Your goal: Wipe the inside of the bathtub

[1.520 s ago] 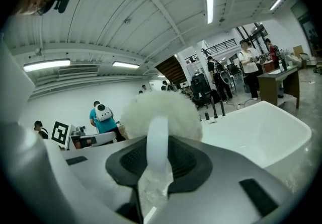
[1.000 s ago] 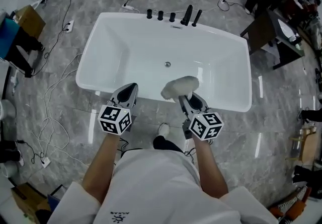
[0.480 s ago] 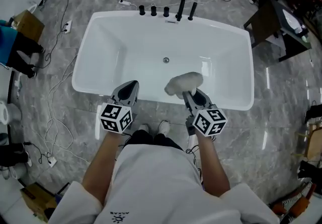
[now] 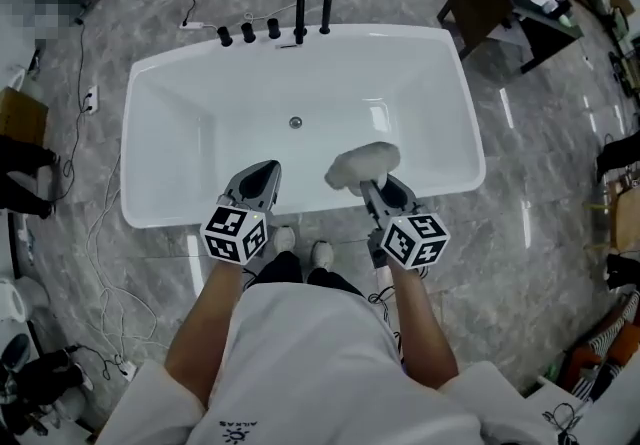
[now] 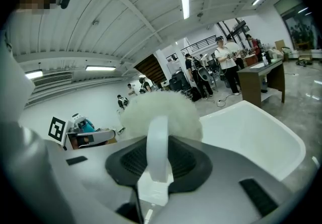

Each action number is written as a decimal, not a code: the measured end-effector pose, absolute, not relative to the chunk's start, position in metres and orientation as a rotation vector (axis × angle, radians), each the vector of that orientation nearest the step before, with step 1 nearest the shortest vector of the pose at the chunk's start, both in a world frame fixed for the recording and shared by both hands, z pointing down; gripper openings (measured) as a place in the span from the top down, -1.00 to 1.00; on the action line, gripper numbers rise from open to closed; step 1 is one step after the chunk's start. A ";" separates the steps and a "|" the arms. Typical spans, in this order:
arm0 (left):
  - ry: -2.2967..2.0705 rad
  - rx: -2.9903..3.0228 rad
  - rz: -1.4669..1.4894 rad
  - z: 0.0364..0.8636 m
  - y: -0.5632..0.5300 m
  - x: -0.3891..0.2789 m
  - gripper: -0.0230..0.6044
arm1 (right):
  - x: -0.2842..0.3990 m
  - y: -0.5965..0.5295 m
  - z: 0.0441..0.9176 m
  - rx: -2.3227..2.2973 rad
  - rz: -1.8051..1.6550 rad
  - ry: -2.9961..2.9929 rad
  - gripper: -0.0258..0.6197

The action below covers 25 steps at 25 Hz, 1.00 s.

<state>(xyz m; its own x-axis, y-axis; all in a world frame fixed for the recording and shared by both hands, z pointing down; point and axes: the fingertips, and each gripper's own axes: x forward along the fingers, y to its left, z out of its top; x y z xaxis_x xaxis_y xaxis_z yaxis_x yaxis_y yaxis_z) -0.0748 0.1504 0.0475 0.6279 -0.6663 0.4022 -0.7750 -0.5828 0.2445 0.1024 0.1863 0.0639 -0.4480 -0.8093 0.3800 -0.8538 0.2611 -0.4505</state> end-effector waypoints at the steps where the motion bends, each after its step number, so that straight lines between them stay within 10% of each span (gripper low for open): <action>1: -1.109 2.470 0.371 0.047 0.145 -0.067 0.89 | 0.106 0.183 0.062 1.638 0.939 -2.422 0.60; 25: -0.460 2.695 0.392 0.053 0.096 0.056 0.89 | 0.189 0.178 0.050 2.189 0.857 -2.047 0.61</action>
